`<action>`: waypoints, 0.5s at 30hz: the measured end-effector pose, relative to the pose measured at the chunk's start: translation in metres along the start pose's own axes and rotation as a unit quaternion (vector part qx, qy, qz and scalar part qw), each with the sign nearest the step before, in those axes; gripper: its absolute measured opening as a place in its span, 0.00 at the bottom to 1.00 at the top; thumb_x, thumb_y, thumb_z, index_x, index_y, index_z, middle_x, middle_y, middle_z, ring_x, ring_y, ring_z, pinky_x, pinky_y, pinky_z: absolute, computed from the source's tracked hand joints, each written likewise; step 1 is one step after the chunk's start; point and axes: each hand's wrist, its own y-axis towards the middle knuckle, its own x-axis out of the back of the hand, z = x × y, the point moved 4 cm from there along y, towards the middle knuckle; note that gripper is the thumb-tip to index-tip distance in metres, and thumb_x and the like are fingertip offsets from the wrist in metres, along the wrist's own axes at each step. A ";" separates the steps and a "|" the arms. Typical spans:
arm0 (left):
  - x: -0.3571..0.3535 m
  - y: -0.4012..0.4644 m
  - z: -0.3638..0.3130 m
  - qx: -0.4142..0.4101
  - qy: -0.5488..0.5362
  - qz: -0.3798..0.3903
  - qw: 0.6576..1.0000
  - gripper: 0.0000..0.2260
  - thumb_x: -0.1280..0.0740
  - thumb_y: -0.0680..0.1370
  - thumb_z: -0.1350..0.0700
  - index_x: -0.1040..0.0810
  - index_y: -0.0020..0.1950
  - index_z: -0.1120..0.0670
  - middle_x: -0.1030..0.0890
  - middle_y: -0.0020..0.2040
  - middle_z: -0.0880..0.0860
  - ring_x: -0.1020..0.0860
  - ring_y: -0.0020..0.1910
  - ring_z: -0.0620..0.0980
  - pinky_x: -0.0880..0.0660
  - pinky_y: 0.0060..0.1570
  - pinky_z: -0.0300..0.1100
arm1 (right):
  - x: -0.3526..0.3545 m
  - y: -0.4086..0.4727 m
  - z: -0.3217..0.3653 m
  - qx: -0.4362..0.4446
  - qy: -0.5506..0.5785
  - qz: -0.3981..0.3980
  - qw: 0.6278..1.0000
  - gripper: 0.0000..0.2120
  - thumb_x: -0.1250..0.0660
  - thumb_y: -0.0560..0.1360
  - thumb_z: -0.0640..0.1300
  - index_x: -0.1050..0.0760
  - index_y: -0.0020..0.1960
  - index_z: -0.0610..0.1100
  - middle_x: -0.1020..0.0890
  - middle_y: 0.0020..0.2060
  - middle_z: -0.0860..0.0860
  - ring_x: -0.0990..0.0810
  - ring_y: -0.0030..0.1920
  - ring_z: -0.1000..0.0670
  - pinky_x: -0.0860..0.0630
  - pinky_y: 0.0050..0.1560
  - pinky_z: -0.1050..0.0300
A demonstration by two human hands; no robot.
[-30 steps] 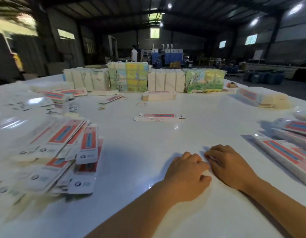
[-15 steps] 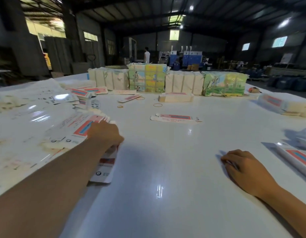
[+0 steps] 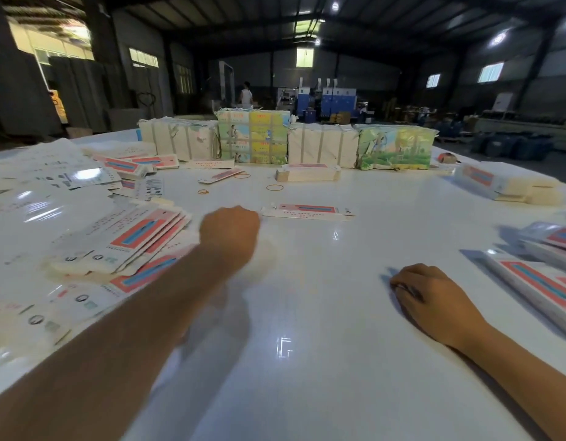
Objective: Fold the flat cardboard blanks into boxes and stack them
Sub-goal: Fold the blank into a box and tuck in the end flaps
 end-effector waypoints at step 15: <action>-0.003 -0.083 -0.121 -0.268 -0.169 -0.148 0.937 0.16 0.37 0.74 0.51 0.23 0.60 0.53 0.27 0.67 0.56 0.29 0.65 0.57 0.34 0.65 0.56 | 0.001 -0.003 0.000 -0.297 0.667 0.060 0.681 0.15 0.38 0.72 0.43 0.26 0.51 0.31 0.18 0.39 0.35 0.28 0.23 0.43 0.27 0.27 0.51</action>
